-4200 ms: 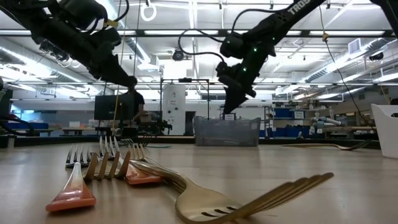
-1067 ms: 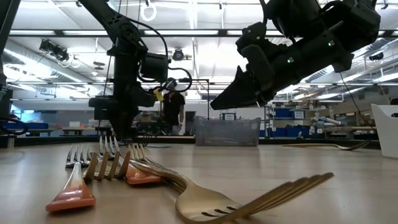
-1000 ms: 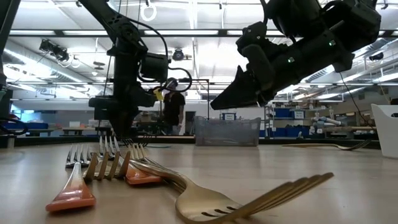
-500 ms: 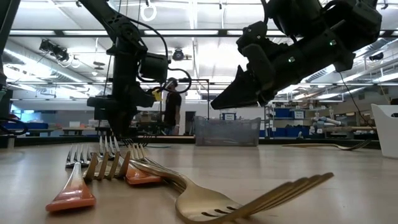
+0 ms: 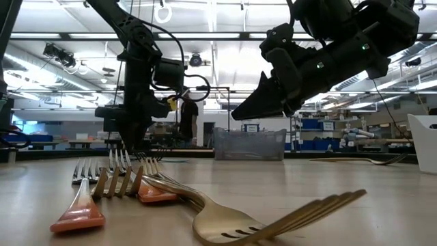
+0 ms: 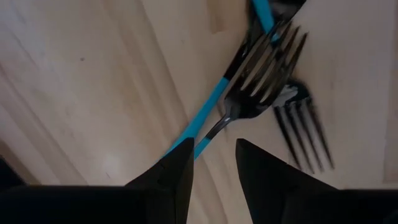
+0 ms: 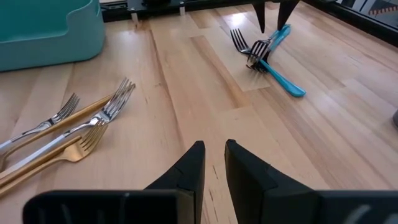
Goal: Sort silverware by color (type)
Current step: Put the blue fork into the green bin
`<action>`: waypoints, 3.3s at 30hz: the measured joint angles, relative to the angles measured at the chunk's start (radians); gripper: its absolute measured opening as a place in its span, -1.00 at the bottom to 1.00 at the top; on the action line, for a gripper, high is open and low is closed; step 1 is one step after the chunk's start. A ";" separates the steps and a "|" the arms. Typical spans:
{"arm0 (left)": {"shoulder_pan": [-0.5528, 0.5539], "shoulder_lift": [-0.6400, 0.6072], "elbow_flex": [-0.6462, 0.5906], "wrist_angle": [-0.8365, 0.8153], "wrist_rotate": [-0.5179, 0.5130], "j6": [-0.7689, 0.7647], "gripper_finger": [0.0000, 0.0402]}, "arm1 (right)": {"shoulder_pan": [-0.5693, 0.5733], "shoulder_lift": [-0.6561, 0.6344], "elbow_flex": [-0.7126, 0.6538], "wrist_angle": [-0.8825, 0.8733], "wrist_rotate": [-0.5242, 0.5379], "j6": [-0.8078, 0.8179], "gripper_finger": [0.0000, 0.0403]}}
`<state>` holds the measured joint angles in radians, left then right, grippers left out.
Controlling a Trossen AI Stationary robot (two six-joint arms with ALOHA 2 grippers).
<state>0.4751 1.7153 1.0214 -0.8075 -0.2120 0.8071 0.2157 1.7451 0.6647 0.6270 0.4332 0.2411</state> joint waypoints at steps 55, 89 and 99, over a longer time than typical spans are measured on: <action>-0.017 0.074 -0.033 0.102 -0.136 0.231 -0.42 | 0.014 0.000 0.000 0.006 -0.035 0.010 -0.65; -0.106 -0.030 -0.002 -0.063 -0.288 -0.027 -0.87 | 0.014 0.000 0.000 0.037 -0.038 0.018 -0.65; -0.207 -0.124 0.102 -0.187 -0.048 -0.635 -0.87 | 0.014 0.000 0.000 0.038 -0.039 0.004 -0.65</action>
<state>0.2686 1.5909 1.1229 -0.9947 -0.2600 0.1720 0.2302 1.7447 0.6647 0.6652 0.3946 0.2448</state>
